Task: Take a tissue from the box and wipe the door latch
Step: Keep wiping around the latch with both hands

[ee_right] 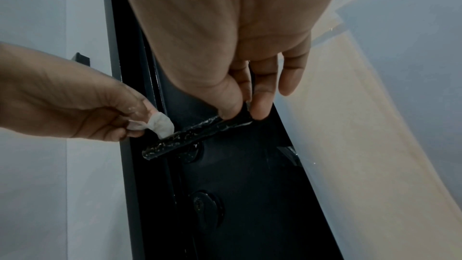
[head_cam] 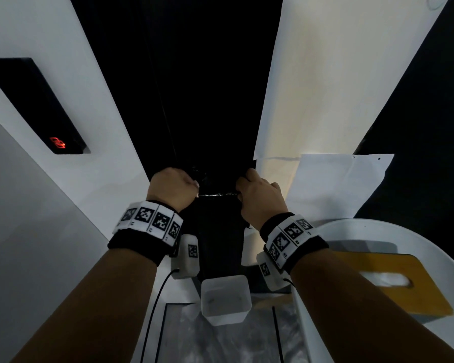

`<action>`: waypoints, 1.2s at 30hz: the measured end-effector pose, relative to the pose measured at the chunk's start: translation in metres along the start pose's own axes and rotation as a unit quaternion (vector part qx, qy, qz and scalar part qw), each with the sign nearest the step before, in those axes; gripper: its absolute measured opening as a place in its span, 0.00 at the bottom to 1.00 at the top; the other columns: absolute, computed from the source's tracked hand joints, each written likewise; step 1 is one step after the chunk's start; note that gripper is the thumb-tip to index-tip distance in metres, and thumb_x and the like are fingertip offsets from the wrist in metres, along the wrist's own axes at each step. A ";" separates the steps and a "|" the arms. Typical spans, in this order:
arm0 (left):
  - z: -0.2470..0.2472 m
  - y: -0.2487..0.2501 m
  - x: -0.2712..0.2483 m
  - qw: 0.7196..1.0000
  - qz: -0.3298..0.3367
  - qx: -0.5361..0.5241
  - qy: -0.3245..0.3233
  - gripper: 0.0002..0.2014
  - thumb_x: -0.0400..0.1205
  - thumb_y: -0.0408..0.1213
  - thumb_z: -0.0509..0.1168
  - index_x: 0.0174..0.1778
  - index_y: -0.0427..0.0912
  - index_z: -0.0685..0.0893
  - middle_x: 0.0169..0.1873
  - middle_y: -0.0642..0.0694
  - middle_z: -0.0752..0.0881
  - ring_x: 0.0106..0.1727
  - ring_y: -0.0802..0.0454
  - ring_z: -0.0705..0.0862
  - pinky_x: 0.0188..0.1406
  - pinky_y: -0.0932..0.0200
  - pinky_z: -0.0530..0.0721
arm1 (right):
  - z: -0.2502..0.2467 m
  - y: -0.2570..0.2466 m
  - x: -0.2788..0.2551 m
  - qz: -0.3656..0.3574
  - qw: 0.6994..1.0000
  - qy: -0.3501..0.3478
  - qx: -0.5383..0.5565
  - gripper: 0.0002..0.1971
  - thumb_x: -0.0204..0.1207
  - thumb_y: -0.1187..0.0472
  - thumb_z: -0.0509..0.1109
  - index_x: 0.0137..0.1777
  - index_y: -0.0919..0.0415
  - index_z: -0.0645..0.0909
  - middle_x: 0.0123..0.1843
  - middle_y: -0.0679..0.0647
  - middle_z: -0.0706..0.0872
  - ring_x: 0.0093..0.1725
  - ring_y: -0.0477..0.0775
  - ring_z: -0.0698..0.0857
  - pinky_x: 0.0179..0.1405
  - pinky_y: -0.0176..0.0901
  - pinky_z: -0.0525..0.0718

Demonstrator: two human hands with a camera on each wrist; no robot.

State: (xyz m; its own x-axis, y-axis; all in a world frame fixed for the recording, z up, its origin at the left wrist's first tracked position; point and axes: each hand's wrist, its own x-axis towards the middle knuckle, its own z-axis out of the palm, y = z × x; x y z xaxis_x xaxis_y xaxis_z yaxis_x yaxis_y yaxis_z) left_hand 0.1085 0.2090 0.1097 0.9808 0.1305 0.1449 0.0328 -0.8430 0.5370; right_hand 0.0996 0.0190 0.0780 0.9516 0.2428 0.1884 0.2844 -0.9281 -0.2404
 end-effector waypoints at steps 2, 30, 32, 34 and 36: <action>-0.004 -0.002 0.001 0.998 0.000 -0.026 0.052 0.08 0.78 0.37 0.66 0.44 0.40 0.89 0.46 0.44 0.89 0.50 0.47 0.85 0.46 0.63 0.77 | 0.000 0.000 0.000 0.000 1.000 -0.001 -0.003 0.13 0.73 0.68 0.62 0.57 0.58 0.77 0.58 0.54 0.72 0.48 0.62 0.80 0.45 0.49 0.68; 0.027 -0.012 0.008 0.945 -0.197 -0.262 0.016 0.09 0.79 0.31 0.65 0.52 0.38 0.88 0.51 0.39 0.89 0.53 0.42 0.88 0.56 0.49 0.87 | 0.000 -0.001 -0.001 0.003 1.000 0.000 -0.001 0.12 0.73 0.68 0.62 0.55 0.58 0.76 0.57 0.54 0.72 0.47 0.61 0.81 0.45 0.49 0.67; 0.025 -0.015 0.003 0.958 -0.166 -0.234 0.015 0.07 0.78 0.32 0.66 0.43 0.44 0.90 0.45 0.47 0.90 0.48 0.48 0.88 0.53 0.57 0.85 | 0.000 0.000 -0.001 0.003 1.000 0.000 -0.004 0.12 0.73 0.69 0.62 0.55 0.58 0.76 0.57 0.54 0.72 0.46 0.61 0.80 0.44 0.49 0.66; 0.021 -0.019 -0.003 0.959 -0.151 -0.236 0.042 0.08 0.78 0.34 0.66 0.38 0.50 0.89 0.40 0.52 0.90 0.47 0.49 0.88 0.54 0.54 0.86 | 0.000 -0.001 -0.001 0.003 1.000 0.001 -0.003 0.12 0.73 0.69 0.62 0.56 0.58 0.77 0.58 0.54 0.72 0.46 0.62 0.80 0.44 0.49 0.66; 0.018 -0.020 -0.009 0.953 -0.131 -0.264 0.073 0.08 0.79 0.36 0.64 0.41 0.51 0.88 0.40 0.55 0.89 0.48 0.51 0.87 0.57 0.53 0.85 | 0.000 -0.001 0.000 0.003 1.000 0.000 -0.002 0.13 0.73 0.68 0.62 0.56 0.58 0.77 0.58 0.54 0.72 0.46 0.62 0.81 0.44 0.49 0.66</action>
State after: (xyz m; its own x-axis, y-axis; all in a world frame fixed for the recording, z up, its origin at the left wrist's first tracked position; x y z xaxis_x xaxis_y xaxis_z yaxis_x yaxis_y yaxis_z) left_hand 0.1025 0.2154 0.0829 0.9138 0.4040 0.0409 0.1350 -0.3970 0.9078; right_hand 0.0989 0.0197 0.0781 0.9534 0.2364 0.1877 0.2776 -0.9308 -0.2379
